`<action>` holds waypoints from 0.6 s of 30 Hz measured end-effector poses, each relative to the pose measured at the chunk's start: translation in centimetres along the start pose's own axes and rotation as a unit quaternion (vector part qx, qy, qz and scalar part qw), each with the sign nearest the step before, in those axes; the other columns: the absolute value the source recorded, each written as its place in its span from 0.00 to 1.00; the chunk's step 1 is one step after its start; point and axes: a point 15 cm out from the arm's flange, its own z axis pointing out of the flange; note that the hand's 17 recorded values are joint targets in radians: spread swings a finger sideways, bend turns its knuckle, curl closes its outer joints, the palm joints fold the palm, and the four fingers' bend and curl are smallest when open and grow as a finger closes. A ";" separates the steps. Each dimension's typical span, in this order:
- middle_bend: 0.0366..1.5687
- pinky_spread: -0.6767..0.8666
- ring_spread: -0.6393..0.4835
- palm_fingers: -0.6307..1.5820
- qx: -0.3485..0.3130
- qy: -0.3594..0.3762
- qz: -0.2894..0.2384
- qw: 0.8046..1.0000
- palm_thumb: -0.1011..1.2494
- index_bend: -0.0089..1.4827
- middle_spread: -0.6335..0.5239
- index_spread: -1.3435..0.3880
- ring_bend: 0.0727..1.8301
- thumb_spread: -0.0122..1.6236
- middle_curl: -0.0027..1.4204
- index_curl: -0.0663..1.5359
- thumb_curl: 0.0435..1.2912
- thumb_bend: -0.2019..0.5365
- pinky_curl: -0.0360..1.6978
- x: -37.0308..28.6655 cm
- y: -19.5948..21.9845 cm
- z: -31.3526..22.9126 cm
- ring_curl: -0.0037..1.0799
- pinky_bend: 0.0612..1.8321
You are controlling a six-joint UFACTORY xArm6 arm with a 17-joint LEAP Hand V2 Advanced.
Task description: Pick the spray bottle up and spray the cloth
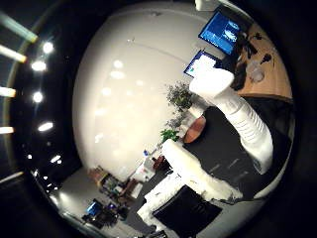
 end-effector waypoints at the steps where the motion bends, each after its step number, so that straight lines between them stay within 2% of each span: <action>1: 0.10 0.85 0.90 0.38 -0.001 -0.001 0.007 1.000 0.48 0.13 0.75 0.71 0.17 0.67 0.20 0.25 0.34 0.24 0.10 0.6 0.1 0.0 0.21 0.53; 11: 0.10 0.85 0.89 0.37 0.004 -0.002 0.050 0.999 0.48 0.13 0.76 0.71 0.17 0.68 0.21 0.25 0.34 0.25 0.09 5.2 -1.8 -0.6 0.21 0.52; 18: 0.10 0.86 0.90 0.36 -0.001 -0.009 0.040 0.999 0.51 0.13 0.76 0.71 0.15 0.68 0.21 0.25 0.34 0.25 0.09 6.1 -2.8 -0.4 0.21 0.51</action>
